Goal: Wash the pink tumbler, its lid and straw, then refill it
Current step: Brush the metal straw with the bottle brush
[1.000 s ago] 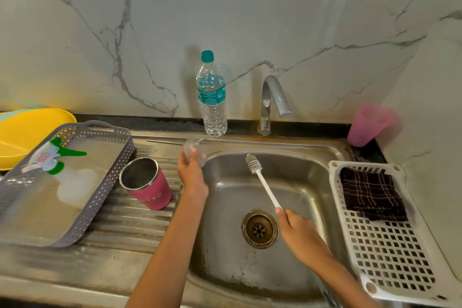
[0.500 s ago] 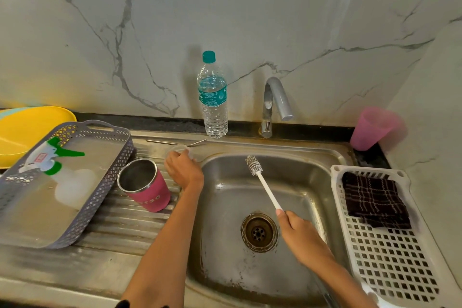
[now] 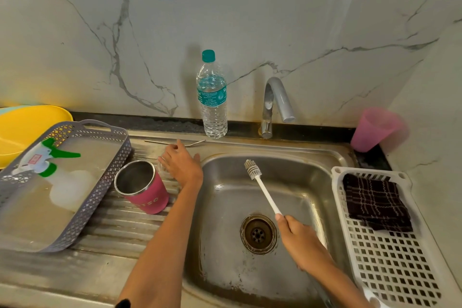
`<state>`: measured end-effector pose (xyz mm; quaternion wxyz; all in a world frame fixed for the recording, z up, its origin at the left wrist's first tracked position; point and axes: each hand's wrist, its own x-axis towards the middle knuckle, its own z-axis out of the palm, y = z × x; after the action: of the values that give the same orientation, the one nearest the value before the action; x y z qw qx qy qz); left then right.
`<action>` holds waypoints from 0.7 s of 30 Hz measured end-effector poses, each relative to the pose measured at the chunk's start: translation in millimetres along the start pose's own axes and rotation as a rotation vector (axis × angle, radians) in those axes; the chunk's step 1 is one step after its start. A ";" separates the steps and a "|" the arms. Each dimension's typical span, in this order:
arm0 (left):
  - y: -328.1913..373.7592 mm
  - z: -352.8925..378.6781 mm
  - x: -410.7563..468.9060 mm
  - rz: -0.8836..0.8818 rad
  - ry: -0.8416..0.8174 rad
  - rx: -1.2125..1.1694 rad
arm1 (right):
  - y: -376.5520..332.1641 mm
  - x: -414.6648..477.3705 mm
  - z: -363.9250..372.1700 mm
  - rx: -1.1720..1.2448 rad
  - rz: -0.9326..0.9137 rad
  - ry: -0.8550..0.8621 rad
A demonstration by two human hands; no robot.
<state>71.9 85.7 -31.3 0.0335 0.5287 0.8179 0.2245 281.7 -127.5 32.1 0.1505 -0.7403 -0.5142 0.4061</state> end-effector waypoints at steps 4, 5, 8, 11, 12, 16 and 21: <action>11.1 3.9 12.6 0.189 0.053 0.003 | -1.2 3.7 0.0 0.008 0.010 -0.007; 13.0 6.9 17.1 0.216 0.048 0.017 | -0.7 4.9 0.1 0.019 0.014 -0.007; 18.1 17.8 27.9 0.279 0.012 0.103 | 1.7 10.2 -0.3 0.050 0.033 0.001; 20.7 29.7 35.0 0.304 -0.023 0.162 | 5.0 15.2 0.4 0.083 0.052 0.008; 21.4 33.1 37.7 0.300 -0.037 0.173 | 5.8 16.8 0.6 0.096 0.056 0.007; 24.7 40.9 50.1 0.297 -0.063 0.209 | 8.1 24.2 0.0 0.106 0.065 0.002; 27.7 41.7 56.8 0.341 -0.030 0.311 | 9.4 30.9 0.6 0.127 0.060 -0.004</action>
<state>82.7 158.9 -47.2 -0.0747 0.6613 0.7409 0.0905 291.7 -104.3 11.8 0.1839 -0.7436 -0.4654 0.4435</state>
